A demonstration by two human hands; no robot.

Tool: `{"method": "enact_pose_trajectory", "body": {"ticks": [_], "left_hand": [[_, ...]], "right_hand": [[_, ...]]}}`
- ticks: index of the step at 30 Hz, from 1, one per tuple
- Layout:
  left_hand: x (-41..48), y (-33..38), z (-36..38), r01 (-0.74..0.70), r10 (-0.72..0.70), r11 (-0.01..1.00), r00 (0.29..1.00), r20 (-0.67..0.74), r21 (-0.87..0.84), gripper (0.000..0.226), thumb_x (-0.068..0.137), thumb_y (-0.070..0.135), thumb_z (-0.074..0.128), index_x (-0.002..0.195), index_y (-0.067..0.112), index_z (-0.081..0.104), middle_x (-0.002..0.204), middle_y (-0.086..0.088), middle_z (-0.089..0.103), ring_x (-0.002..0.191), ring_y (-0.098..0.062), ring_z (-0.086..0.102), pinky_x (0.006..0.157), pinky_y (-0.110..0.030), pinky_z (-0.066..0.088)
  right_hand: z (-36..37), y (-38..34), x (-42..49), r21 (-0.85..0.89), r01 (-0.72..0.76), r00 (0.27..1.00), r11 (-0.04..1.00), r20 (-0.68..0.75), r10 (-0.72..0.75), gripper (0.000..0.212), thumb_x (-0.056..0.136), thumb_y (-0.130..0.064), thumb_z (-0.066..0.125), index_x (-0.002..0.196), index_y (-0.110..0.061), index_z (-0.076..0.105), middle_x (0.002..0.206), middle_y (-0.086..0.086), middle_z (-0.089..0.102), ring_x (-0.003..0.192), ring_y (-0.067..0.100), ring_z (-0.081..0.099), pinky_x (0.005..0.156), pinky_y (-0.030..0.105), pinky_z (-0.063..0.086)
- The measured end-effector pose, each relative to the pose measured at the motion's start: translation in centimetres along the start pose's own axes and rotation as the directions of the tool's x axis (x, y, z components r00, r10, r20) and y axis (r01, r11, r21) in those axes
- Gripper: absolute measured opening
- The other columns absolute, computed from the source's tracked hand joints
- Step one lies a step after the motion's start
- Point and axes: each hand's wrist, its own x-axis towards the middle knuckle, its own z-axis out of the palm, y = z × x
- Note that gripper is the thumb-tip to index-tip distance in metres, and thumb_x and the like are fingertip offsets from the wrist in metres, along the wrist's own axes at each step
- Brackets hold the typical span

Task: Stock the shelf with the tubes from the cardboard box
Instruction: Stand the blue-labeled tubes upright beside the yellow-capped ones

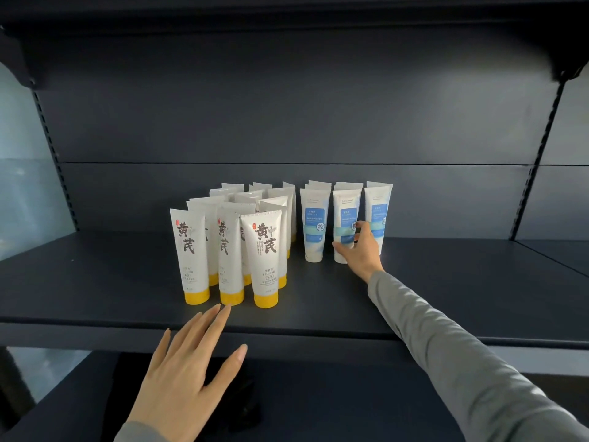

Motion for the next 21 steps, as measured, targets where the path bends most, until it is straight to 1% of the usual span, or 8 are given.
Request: {"method": "enact_pose_trajectory", "body": {"ticks": [4,7,10,13,15,17,19,21], "left_hand": [[-0.3,0.2,0.0,-0.003,0.003,1.0,1.0,0.01,0.027,0.094,0.044,0.083,-0.033,0.129,0.046,-0.021,0.152,0.024,-0.001,0.141,0.001,-0.001,0.118,-0.031,0.0],[-0.4,0.3,0.0,-0.016,0.014,0.997,1.0,0.027,0.07,0.094,0.042,0.081,-0.036,0.128,0.045,-0.026,0.151,0.025,-0.007,0.141,0.001,-0.006,0.117,-0.031,-0.004],[-0.3,0.2,0.0,-0.026,0.023,0.996,0.999,0.034,0.086,0.095,0.041,0.08,-0.038,0.128,0.045,-0.027,0.151,0.025,-0.009,0.141,0.0,-0.007,0.116,-0.031,-0.006],[-0.1,0.0,0.0,-0.042,0.039,0.996,0.999,0.036,0.082,0.094,0.042,0.08,-0.037,0.129,0.044,-0.026,0.152,0.025,-0.008,0.141,0.001,-0.008,0.116,-0.032,-0.006],[0.0,0.1,0.1,-0.057,0.055,0.996,0.998,0.035,0.074,0.094,0.043,0.08,-0.036,0.13,0.043,-0.025,0.152,0.024,-0.007,0.141,0.001,-0.007,0.116,-0.032,-0.006],[0.1,0.3,0.3,-0.072,0.07,0.996,0.997,0.036,0.051,0.09,0.048,0.082,-0.029,0.13,0.044,-0.025,0.152,0.024,-0.006,0.141,0.002,-0.007,0.116,-0.032,-0.006],[0.2,0.6,0.6,-0.095,0.094,0.995,0.995,0.031,0.019,0.081,0.057,0.077,-0.018,0.13,0.044,-0.024,0.153,0.023,-0.004,0.14,0.002,-0.007,0.116,-0.032,-0.007],[0.3,0.9,0.8,-0.118,0.119,0.993,0.993,0.024,-0.011,0.083,0.06,0.074,-0.015,0.137,0.043,-0.016,0.153,0.022,-0.001,0.141,0.002,-0.005,0.115,-0.032,-0.007]], "right_hand": [[-0.1,0.1,-0.2,-0.03,-0.01,1.0,0.999,0.021,0.011,0.058,0.083,-0.014,0.07,0.13,-0.01,0.037,0.131,0.008,0.05,0.121,0.023,0.049,0.091,0.028,0.041],[-0.7,-0.1,-0.6,-0.065,-0.013,0.999,0.998,0.037,0.015,0.055,0.087,-0.02,0.067,0.131,-0.009,0.036,0.134,0.01,0.045,0.12,0.023,0.048,0.094,0.03,0.041],[-1.8,-0.6,-1.4,-0.181,0.031,0.999,0.983,0.022,-0.028,0.055,0.091,-0.03,0.059,0.137,-0.013,0.034,0.139,0.006,0.042,0.122,0.023,0.047,0.094,0.037,0.042],[-3.4,-1.3,-2.7,-0.388,0.116,0.993,0.914,0.037,-0.11,0.057,0.095,-0.04,0.049,0.143,-0.018,0.028,0.146,0.002,0.037,0.129,0.025,0.042,0.094,0.044,0.041],[-4.8,-1.7,-3.7,-0.484,0.159,0.987,0.86,0.047,-0.156,0.059,0.096,-0.043,0.045,0.146,-0.017,0.027,0.149,0.002,0.034,0.134,0.026,0.036,0.097,0.045,0.04],[-6.3,-1.9,-4.9,-0.556,0.175,0.983,0.813,0.059,-0.171,0.061,0.096,-0.046,0.043,0.147,-0.017,0.027,0.153,0.003,0.03,0.14,0.025,0.028,0.106,0.046,0.033],[-7.8,-2.1,-6.5,-0.616,0.174,0.984,0.768,0.076,-0.163,0.062,0.096,-0.05,0.04,0.148,-0.02,0.025,0.155,0.002,0.026,0.144,0.023,0.021,0.114,0.047,0.024],[-9.2,-2.1,-8.5,-0.658,0.159,0.986,0.736,0.068,-0.153,0.063,0.095,-0.052,0.037,0.149,-0.022,0.023,0.157,0.0,0.021,0.145,0.022,0.016,0.116,0.048,0.018]]}}
